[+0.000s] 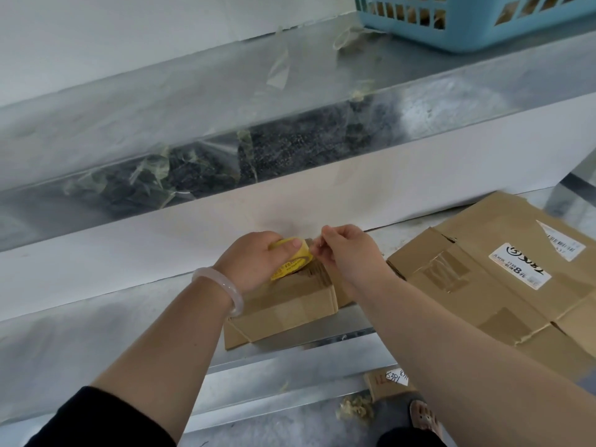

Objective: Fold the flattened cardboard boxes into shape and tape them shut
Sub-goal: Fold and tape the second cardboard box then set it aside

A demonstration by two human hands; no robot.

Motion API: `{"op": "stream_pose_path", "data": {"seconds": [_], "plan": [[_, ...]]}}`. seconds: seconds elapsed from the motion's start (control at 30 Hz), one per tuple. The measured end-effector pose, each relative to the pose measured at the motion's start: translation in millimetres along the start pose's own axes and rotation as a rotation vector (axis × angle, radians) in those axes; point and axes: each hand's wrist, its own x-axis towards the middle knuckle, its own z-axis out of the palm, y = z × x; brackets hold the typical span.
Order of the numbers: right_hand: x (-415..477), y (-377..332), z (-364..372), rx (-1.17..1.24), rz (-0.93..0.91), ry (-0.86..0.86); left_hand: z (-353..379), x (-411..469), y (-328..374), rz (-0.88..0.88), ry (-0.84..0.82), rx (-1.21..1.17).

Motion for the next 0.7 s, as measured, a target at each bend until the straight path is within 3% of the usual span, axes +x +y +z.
{"op": "stream_pose_path", "data": {"seconds": [0.23,0.5,0.7], "plan": [[2,12,10,0.014,-0.005,0.116,1,0,3,0.014,0.063,0.011],[1,22,15,-0.211,-0.087,0.194,-1,-3,2,0.002,0.124,-0.102],[7,27,15,-0.182,-0.089,0.213,-20,-15,-15,-0.017,-0.018,-0.234]]}}
